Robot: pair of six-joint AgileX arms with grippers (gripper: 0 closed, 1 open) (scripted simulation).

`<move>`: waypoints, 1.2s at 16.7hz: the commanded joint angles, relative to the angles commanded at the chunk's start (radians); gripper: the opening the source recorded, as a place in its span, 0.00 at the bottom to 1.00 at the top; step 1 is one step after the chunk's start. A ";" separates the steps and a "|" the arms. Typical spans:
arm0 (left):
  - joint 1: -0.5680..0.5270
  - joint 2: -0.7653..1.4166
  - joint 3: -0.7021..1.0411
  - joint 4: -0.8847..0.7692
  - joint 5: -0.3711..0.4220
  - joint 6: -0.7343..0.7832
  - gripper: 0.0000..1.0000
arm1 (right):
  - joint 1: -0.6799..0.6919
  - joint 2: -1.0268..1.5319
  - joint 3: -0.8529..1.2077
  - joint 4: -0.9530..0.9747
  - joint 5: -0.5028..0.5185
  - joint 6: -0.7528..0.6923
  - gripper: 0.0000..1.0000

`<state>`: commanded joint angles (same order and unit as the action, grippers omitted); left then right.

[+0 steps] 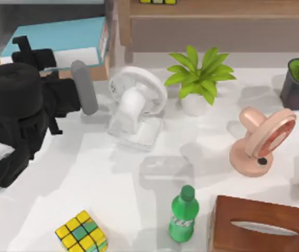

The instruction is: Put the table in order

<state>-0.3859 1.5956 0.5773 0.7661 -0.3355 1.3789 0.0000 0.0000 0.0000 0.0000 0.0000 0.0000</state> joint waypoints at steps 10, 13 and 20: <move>0.149 0.122 0.106 0.005 0.161 0.158 0.00 | 0.000 0.000 0.000 0.000 0.000 0.000 1.00; 0.155 0.155 0.142 0.004 0.167 0.160 0.00 | 0.000 0.000 0.000 0.000 0.000 0.000 1.00; 0.169 0.233 0.224 -0.001 0.181 0.162 0.00 | 0.000 0.000 0.000 0.000 0.000 0.000 1.00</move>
<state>-0.2172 1.8286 0.8013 0.7656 -0.1545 1.5408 0.0000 0.0000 0.0000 0.0000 0.0000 0.0000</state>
